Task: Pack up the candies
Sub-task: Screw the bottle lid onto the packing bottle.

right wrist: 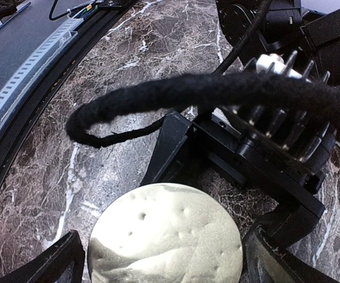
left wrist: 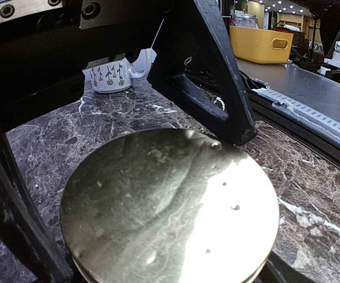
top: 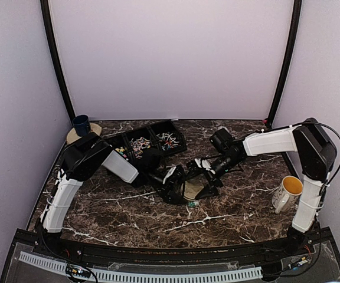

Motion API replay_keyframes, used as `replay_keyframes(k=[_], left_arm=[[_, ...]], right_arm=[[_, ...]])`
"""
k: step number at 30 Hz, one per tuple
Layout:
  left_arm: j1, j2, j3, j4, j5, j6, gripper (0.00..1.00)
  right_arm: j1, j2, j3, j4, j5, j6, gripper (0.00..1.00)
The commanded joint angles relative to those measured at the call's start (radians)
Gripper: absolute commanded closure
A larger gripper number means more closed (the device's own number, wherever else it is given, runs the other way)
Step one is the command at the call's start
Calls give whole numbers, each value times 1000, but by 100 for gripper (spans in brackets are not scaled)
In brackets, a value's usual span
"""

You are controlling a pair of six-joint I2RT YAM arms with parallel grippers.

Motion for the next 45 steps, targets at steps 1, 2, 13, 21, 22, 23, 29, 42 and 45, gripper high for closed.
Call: replay_keyframes(k=[1, 2, 13, 21, 22, 23, 29, 42, 45], left_arm=[[-19, 92, -58, -218, -96, -23, 21], [-19, 92, -58, -217, -97, -24, 21], [-17, 90, -76, -155, -142, -78, 21], [-8, 83, -104, -84, -161, -126, 21], [-7, 83, -105, -79, -168, -132, 21], [-7, 83, -107, -70, -181, -141, 21], [-6, 75, -137, 3, -286, -205, 21], [-6, 37, -212, 178, -521, -404, 21], [-6, 22, -232, 213, -536, -446, 21]], right_arm=[[7, 13, 13, -15, -24, 1, 6], [8, 14, 13, -16, -23, 1, 7], [15, -20, -84, 114, 19, 103, 10], [18, -82, -197, 310, 45, 241, 13], [18, -86, -202, 325, 46, 254, 14], [19, -91, -208, 342, 49, 271, 14], [24, -122, -265, 468, 79, 401, 16], [80, -158, -453, 809, 319, 652, 14], [102, -154, -488, 900, 372, 711, 14]])
